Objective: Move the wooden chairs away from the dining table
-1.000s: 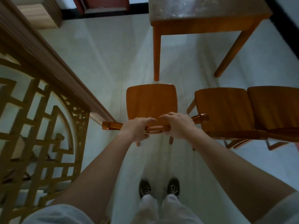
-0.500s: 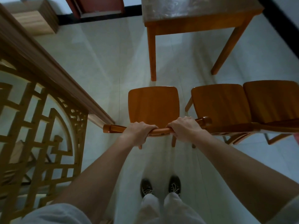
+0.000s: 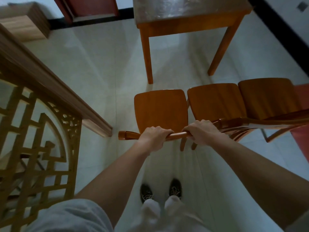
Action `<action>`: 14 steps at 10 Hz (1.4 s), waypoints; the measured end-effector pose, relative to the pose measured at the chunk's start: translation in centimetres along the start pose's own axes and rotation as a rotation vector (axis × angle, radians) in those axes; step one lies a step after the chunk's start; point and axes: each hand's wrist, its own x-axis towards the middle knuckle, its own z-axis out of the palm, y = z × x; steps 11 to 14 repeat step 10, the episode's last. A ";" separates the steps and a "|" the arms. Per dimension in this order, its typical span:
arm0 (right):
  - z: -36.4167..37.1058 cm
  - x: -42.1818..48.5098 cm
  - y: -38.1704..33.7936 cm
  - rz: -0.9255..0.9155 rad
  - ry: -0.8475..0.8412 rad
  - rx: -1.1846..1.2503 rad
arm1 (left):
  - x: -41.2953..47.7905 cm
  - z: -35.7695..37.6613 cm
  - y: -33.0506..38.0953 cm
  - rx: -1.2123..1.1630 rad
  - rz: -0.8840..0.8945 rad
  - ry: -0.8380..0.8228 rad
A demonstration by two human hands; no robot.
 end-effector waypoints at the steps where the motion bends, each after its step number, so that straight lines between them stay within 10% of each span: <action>1: -0.1 -0.2 0.8 -0.004 0.013 0.004 | 0.7 0.0 0.3 0.004 0.011 0.003; 14: 0.2 -1.9 2.3 -0.035 0.066 0.164 | 2.0 -0.4 1.6 -0.258 -0.029 -0.088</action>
